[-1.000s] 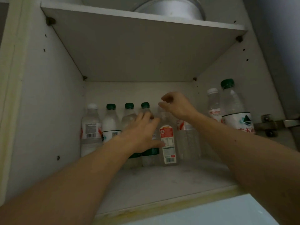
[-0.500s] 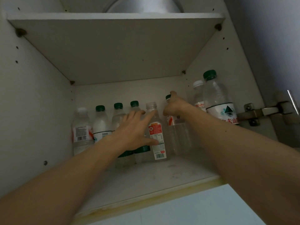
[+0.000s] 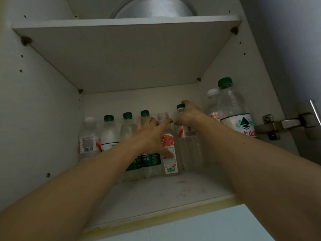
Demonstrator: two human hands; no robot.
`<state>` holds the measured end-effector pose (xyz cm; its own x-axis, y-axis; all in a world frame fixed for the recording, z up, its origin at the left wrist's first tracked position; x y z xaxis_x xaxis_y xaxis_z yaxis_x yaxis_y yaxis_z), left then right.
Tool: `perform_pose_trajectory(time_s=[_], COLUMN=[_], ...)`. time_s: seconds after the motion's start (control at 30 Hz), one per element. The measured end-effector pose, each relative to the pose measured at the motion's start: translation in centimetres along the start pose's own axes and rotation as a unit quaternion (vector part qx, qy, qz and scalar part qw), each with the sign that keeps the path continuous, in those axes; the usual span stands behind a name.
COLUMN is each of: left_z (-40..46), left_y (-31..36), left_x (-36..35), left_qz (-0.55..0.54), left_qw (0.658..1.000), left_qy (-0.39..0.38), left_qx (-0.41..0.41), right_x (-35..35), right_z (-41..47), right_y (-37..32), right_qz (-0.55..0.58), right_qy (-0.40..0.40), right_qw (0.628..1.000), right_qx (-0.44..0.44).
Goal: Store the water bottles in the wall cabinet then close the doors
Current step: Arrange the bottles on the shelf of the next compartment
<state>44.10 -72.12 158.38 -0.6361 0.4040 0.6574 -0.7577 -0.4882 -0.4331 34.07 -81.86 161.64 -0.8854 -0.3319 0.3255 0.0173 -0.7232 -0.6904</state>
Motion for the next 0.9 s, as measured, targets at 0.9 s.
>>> perform_pose_trajectory(time_s=[0.9], left_z=[-0.4], left_y=[0.6], left_x=[-1.2], left_qz=[0.069], left_qw=[0.992], left_qy=[0.094], left_qx=[0.053], right_x=[-1.0], right_z=[0.5], right_y=[2.5], right_qz=[0.009], right_qy=[0.027], right_qw=[0.999], right_qx=[-0.045])
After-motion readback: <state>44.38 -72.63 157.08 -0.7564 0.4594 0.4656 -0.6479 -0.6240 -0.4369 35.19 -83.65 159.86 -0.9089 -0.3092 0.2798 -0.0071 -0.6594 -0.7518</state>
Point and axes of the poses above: each hand's wrist, its own z-axis towards the middle knuckle, its own x-axis out of the back of the hand, y = z × x, the point moved 10 cm from there along z, towards the middle knuckle, and after that the axes turned 7 degrees about z, right-handed, at the moved point
